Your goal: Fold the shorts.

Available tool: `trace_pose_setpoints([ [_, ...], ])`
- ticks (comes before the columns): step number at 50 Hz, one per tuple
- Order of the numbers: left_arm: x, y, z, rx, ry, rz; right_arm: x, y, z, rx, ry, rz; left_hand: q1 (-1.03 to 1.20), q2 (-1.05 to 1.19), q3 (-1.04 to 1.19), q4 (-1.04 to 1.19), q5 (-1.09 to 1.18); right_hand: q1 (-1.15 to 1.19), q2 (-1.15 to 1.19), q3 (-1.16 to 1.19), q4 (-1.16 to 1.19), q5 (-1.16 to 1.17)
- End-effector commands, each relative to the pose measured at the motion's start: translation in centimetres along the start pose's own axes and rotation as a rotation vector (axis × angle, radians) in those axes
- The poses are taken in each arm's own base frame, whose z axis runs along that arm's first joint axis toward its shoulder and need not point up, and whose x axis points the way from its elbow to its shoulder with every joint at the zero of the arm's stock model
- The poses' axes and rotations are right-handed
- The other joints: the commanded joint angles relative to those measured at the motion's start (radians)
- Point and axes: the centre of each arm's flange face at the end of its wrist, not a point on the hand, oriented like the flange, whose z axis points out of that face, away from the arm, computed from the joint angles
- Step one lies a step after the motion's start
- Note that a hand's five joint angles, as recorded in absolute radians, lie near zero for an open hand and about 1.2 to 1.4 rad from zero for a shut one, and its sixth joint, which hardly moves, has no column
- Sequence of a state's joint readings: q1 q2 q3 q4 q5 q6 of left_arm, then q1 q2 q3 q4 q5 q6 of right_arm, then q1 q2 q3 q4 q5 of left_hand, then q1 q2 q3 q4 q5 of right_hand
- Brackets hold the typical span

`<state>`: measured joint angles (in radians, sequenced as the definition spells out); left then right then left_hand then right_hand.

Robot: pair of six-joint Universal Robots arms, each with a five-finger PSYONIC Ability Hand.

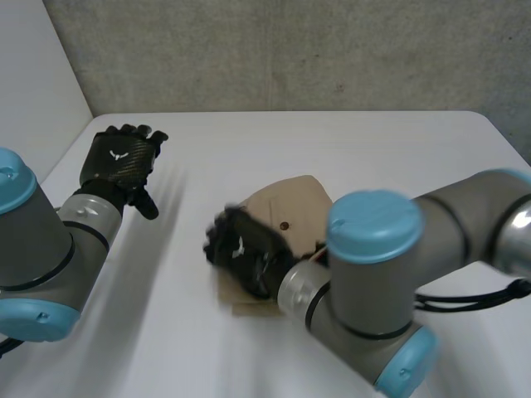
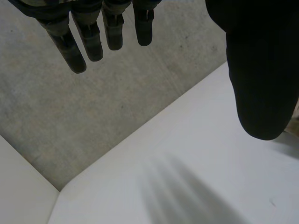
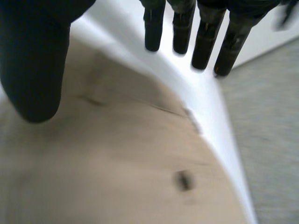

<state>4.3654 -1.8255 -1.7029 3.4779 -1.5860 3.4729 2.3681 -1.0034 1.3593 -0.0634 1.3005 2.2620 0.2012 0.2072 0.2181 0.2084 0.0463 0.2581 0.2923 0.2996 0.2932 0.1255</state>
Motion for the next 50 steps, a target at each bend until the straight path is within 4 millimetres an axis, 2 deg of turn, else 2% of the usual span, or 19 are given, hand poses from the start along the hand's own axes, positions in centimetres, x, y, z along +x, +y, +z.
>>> trace_pose_setpoints([
  [1, 0.2, -1.9, 0.5, 0.065, -0.005, -0.007, 6.1, -2.5, -3.0, 0.129, 0.205, 0.356, -0.02, -0.026, -0.037, -0.027, -0.04, -0.084, -0.118, -0.125, -0.119, -0.126],
  [5, 1.3, -3.4, 0.3, 0.11, 0.024, -0.046, 8.2, -2.2, -4.3, 0.144, 0.254, 0.509, -0.02, -0.026, -0.037, -0.027, -0.04, -0.084, -0.118, -0.125, -0.119, -0.126],
  [11, 4.1, -5.6, -0.8, 0.157, 0.114, -0.153, 10.6, 1.0, -5.4, 0.043, 0.311, 0.646, -0.008, -0.014, -0.025, -0.015, -0.028, -0.084, -0.118, -0.125, -0.119, -0.126],
  [15, 6.1, -5.9, -1.6, 0.131, 0.179, -0.208, 11.4, 2.0, -5.6, -0.012, 0.318, 0.683, -0.005, -0.011, -0.022, -0.012, -0.025, -0.084, -0.118, -0.125, -0.119, -0.126],
  [19, 9.1, -4.8, -2.1, 0.051, 0.251, -0.266, 11.3, 3.3, -4.9, -0.067, 0.306, 0.723, -0.005, -0.011, -0.022, -0.012, -0.025, -0.084, -0.118, -0.125, -0.119, -0.126],
  [22, 10.0, -3.8, -2.0, -0.011, 0.246, -0.301, 10.9, 4.8, -3.6, -0.128, 0.293, 0.755, -0.005, -0.011, -0.022, -0.012, -0.025, -0.084, -0.118, -0.125, -0.119, -0.126],
  [23, 10.5, -2.7, -1.7, -0.062, 0.229, -0.316, 10.8, 5.0, -3.3, -0.142, 0.287, 0.761, -0.005, -0.011, -0.022, -0.012, -0.025, -0.084, -0.118, -0.125, -0.119, -0.126],
  [29, 11.4, 1.0, -0.9, -0.207, 0.169, -0.308, 9.5, 7.2, -1.1, -0.231, 0.232, 0.792, -0.014, -0.02, -0.031, -0.021, -0.034, -0.084, -0.118, -0.125, -0.119, -0.126],
  [30, 11.7, 2.1, -0.8, -0.241, 0.163, -0.295, 9.0, 8.2, -0.5, -0.262, 0.216, 0.799, -0.014, -0.02, -0.031, -0.021, -0.034, -0.084, -0.118, -0.125, -0.119, -0.126],
  [36, 12.5, 5.3, -1.0, -0.334, 0.166, -0.259, 7.8, 10.7, 0.7, -0.353, 0.207, 0.804, -0.011, -0.017, -0.028, -0.018, -0.031, -0.084, -0.118, -0.125, -0.119, -0.126],
  [43, 12.5, 5.9, -1.0, -0.358, 0.169, -0.252, 8.5, 13.7, -0.1, -0.469, 0.257, 0.7, -0.008, -0.014, -0.025, -0.015, -0.028, -0.084, -0.118, -0.125, -0.119, -0.126],
  [50, 12.6, 4.9, -1.9, -0.344, 0.195, -0.228, 8.4, 13.6, -0.6, -0.473, 0.261, 0.68, -0.008, -0.014, -0.025, -0.015, -0.028, -0.084, -0.118, -0.125, -0.119, -0.126],
])
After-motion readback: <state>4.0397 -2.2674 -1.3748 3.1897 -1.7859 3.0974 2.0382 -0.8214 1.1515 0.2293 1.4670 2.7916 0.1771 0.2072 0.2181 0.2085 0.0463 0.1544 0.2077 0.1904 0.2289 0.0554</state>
